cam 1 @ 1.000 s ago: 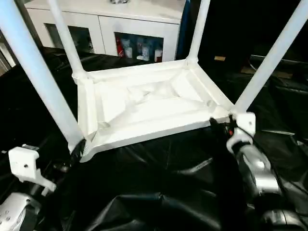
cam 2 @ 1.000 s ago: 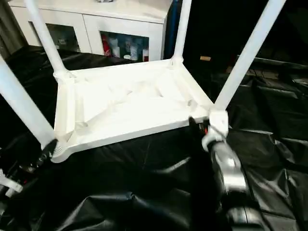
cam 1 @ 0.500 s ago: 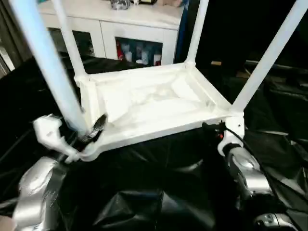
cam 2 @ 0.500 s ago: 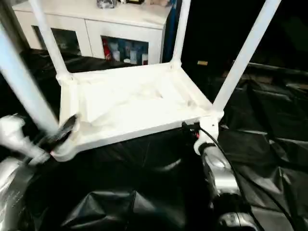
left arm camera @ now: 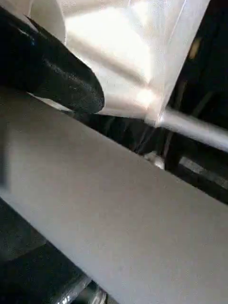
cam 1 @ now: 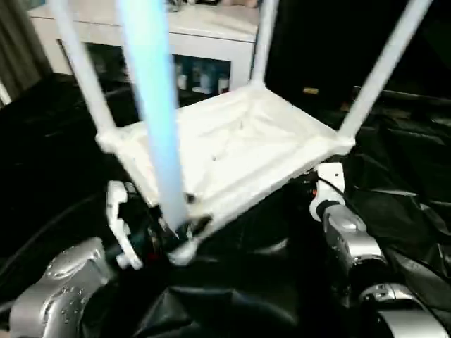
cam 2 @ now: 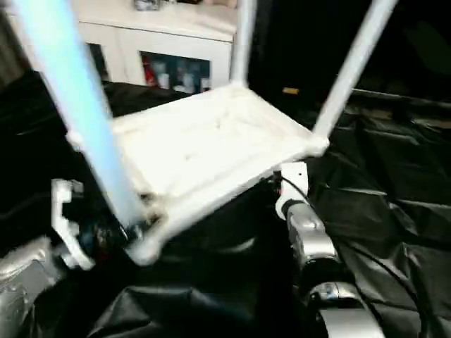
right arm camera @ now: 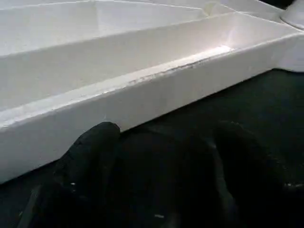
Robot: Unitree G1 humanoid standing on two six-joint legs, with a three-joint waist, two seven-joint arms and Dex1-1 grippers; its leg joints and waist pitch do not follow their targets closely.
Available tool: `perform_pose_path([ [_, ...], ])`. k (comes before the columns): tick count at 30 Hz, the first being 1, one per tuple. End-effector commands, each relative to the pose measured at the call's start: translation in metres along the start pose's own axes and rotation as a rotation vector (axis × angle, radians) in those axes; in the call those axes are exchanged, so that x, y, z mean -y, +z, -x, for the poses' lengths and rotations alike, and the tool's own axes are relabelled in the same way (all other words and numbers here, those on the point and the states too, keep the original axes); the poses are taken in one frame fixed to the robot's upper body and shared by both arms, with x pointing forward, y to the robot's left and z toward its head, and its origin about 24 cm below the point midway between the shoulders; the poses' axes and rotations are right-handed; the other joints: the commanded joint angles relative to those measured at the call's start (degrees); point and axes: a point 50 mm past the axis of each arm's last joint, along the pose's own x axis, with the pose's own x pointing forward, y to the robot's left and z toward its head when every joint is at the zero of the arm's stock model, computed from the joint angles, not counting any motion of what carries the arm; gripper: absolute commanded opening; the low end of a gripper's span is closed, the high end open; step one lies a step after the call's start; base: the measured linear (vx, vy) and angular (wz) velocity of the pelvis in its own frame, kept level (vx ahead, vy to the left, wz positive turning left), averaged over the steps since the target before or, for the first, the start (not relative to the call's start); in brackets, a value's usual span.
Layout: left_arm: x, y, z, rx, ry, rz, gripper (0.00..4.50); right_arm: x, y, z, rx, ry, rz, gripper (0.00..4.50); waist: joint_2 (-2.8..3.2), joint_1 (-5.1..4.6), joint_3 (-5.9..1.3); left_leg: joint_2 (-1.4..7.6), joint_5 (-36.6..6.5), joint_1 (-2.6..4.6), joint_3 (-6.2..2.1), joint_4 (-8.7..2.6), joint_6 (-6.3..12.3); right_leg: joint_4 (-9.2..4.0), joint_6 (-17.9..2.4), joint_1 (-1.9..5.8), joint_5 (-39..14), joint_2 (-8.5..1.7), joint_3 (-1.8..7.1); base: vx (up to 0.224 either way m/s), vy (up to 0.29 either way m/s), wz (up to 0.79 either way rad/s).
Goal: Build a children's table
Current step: Rotate table base
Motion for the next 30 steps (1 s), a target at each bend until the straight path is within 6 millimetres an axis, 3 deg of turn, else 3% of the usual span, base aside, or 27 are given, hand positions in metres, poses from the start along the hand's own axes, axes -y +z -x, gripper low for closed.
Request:
perform_pose_path([
  [1,0.014,-0.002,-0.015,-0.02,-0.126,0.023,4.45,-0.014,0.006,-0.004,0.014,0.066,0.012,3.55,0.16,0.05,-3.67,3.29,-16.3,1.98,-2.31,-4.87,-3.48,-3.58,-9.9,1.22,-9.2,-2.81,2.03,0.0,0.0,0.0],
  [3,0.018,0.0,-0.027,-0.01,-0.171,0.035,4.45,-0.018,0.006,-0.005,0.015,0.085,0.01,3.55,0.21,-0.45,-3.62,3.21,-16.6,2.18,-2.14,-4.74,-3.62,-3.75,-10.3,1.09,-9.2,-2.77,2.11,0.0,0.0,0.0],
  [9,0.032,-0.003,-0.052,-0.067,-0.315,0.08,4.45,-0.034,0.007,-0.006,0.026,0.145,0.028,3.55,0.07,-1.87,-3.66,3.07,-16.2,1.37,-2.48,-4.76,-3.52,-3.71,-10.3,1.73,-10.3,-2.79,1.97,0.0,0.0,0.0],
  [10,0.032,-0.003,-0.053,-0.07,-0.32,0.082,4.45,-0.034,0.007,-0.006,0.027,0.146,0.031,3.55,0.66,-1.95,-3.68,3.03,-16.3,1.38,-2.56,-4.73,-3.61,-3.66,-10.4,1.73,-10.3,-2.83,1.95,0.0,0.0,0.0],
  [11,0.033,-0.004,-0.053,-0.074,-0.326,0.09,4.45,-0.033,0.006,-0.005,0.027,0.142,0.036,3.55,0.3,-2.21,-3.69,3.03,-16.3,1.26,-2.56,-4.73,-3.56,-3.79,-10.4,1.84,-10.4,-2.75,1.88,0.0,0.0,0.0],
  [16,0.033,-0.007,-0.042,-0.082,-0.31,0.118,4.45,-0.02,0.001,-0.001,0.024,0.093,0.039,3.55,0.62,-2.46,-3.48,3.05,-19.8,1.93,-2.48,-4.69,-3.98,-4.27,-10.7,1.31,-13.4,-2.5,1.9,0.0,0.0,0.0],
  [23,0.048,-0.013,-0.018,-0.11,-0.338,0.224,4.45,0.008,-0.008,0.011,0.01,0.02,0.044,3.55,0.42,-2.11,-3.69,3.01,-15.8,2.32,-1.96,-4.23,-2.28,-3.72,-12.5,1.27,-7.3,-2.03,2.01,0.0,0.0,0.0],
  [25,0.05,-0.014,-0.016,-0.117,-0.343,0.235,4.45,0.01,-0.008,0.012,0.01,0.015,0.046,3.55,0.54,-2.0,-3.45,2.95,-16.7,2.44,-1.9,-4.36,-2.34,-3.97,-12.3,1.11,-9.3,-1.87,2.01,0.0,0.0,0.0],
  [26,0.051,-0.014,-0.015,-0.119,-0.344,0.238,4.45,0.011,-0.008,0.013,0.01,0.013,0.046,3.55,0.25,-2.07,-3.05,3.0,-17.7,2.38,-1.85,-4.5,-2.49,-4.22,-12.0,0.91,-10.7,-1.83,2.07,0.0,0.0,0.0],
  [27,0.054,-0.015,-0.013,-0.121,-0.347,0.252,4.45,0.014,-0.007,0.013,0.009,0.009,0.051,3.55,0.37,-2.05,-3.02,3.01,-19.8,2.56,-1.98,-4.58,-3.1,-4.44,-11.1,0.88,-14.0,-1.98,2.09,0.0,0.0,0.0],
  [28,0.058,-0.016,-0.009,-0.12,-0.342,0.266,4.45,0.019,-0.006,0.014,0.007,0.005,0.058,3.55,-0.22,-2.06,-2.36,3.08,-21.5,2.42,-2.12,-4.78,-3.34,-4.7,-9.9,0.66,-17.3,-2.07,2.26,0.0,0.0,0.0],
  [29,0.058,-0.016,-0.009,-0.12,-0.342,0.266,4.45,0.019,-0.006,0.014,0.007,0.005,0.058,3.55,-0.08,-2.06,-2.42,3.12,-22.0,2.57,-2.17,-4.8,-3.61,-4.85,-9.3,0.61,-18.7,-2.13,2.26,0.0,0.0,0.0],
  [30,0.058,-0.016,-0.01,-0.109,-0.321,0.255,4.45,0.018,-0.005,0.014,0.004,0.012,0.062,3.55,-0.55,-2.29,-2.05,3.09,-23.0,2.63,-2.16,-4.9,-3.94,-5.15,-8.4,0.21,-20.5,-1.88,2.25,0.0,0.0,0.0],
])
